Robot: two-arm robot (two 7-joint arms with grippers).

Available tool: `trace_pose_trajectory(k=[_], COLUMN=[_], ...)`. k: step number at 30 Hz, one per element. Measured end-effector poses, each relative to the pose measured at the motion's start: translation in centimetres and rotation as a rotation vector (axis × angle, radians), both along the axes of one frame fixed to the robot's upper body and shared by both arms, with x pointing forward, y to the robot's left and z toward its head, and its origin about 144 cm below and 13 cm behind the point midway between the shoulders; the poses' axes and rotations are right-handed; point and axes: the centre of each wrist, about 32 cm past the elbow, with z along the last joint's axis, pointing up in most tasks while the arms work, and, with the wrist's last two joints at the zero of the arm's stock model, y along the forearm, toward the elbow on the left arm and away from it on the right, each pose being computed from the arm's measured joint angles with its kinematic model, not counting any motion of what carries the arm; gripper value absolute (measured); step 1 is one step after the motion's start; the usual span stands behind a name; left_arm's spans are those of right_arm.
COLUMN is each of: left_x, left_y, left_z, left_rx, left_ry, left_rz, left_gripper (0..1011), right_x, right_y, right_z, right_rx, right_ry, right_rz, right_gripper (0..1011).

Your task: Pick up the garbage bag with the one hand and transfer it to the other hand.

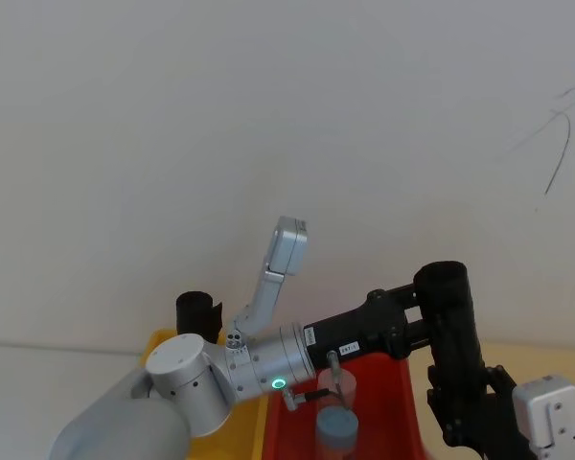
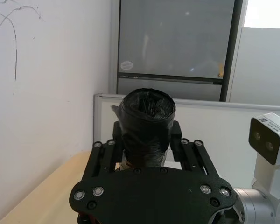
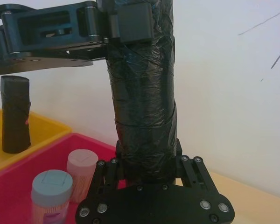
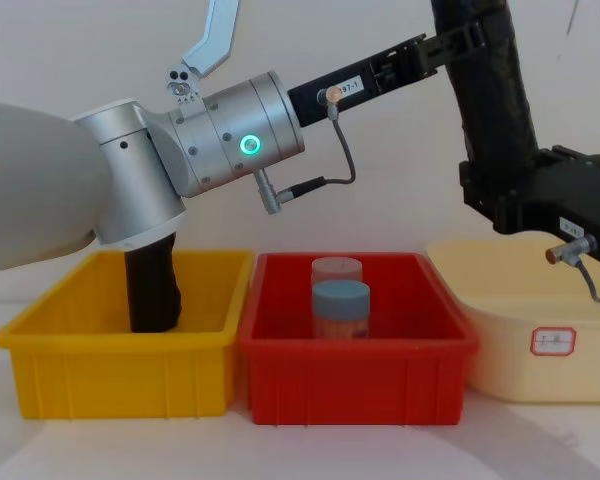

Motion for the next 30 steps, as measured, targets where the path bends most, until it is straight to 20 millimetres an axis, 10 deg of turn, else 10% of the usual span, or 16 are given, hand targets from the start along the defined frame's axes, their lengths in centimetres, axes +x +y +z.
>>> trace_pose_trajectory(k=[16,30], left_x=[0.0,0.0], left_y=[0.0,0.0], left_z=[0.0,0.0], left_rx=[0.0,0.0], left_ry=[0.0,0.0], left_rz=[0.0,0.0], left_gripper=[991,1002], right_x=[0.2,2.0], right_y=[0.0,-0.6], right_z=[0.4,1.3], right_rx=[0.016,0.081], right_ry=[0.01,0.063], right_rz=[-0.019,-0.163], right_gripper=[545,545])
